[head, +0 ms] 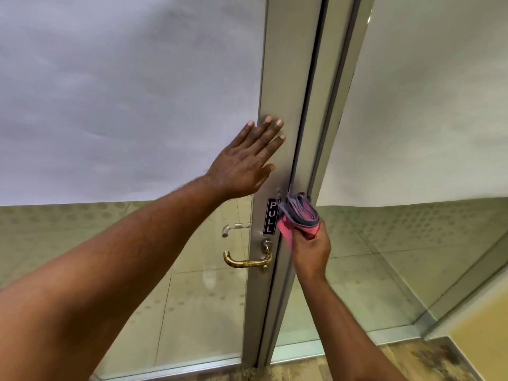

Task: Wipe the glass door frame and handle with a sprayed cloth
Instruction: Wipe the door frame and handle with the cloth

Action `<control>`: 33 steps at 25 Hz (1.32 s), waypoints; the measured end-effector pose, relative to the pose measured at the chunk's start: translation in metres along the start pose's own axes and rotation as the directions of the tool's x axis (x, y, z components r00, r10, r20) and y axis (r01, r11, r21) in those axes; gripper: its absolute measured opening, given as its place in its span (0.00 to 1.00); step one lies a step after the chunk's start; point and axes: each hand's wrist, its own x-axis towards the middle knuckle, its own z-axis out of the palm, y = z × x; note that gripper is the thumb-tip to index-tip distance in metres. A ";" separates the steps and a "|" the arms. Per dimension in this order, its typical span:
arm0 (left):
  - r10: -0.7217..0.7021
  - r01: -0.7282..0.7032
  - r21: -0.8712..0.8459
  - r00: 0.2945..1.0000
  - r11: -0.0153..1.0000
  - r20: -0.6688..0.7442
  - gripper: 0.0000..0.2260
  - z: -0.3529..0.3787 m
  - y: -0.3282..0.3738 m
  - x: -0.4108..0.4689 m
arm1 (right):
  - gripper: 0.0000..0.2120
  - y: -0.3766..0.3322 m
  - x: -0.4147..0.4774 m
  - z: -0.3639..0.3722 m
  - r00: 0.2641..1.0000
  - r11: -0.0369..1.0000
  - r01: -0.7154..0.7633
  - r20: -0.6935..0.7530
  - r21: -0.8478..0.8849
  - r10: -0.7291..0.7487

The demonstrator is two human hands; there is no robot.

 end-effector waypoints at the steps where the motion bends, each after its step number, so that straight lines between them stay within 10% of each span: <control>1: 0.016 -0.016 0.032 1.000 0.999 -0.003 0.30 0.005 -0.003 0.002 | 0.26 0.005 -0.002 0.003 0.996 0.994 0.086 0.032 -0.073 -0.084; 5: 0.050 -0.042 0.111 0.996 0.993 -0.070 0.30 0.022 -0.011 0.005 | 0.29 0.041 -0.007 0.008 0.899 0.843 0.421 0.278 -0.334 -0.338; 11: 0.079 -0.062 0.135 0.989 0.989 -0.124 0.29 0.038 -0.017 0.010 | 0.32 0.096 -0.028 0.012 0.881 0.769 0.407 0.433 -0.492 -0.189; 24: 0.071 -0.055 0.129 0.990 0.990 -0.125 0.29 0.036 -0.014 0.011 | 0.39 0.110 -0.069 0.020 0.952 0.834 0.164 0.307 -0.526 0.006; 29: 0.068 -0.051 0.127 0.989 0.991 -0.132 0.28 0.036 -0.014 0.011 | 0.34 0.102 -0.087 0.040 0.866 0.593 0.467 0.476 -0.656 -0.155; 33: 0.070 -0.052 0.134 0.988 0.990 -0.134 0.28 0.036 -0.014 0.010 | 0.32 0.094 -0.095 0.072 0.796 0.599 0.538 0.590 -0.593 -0.132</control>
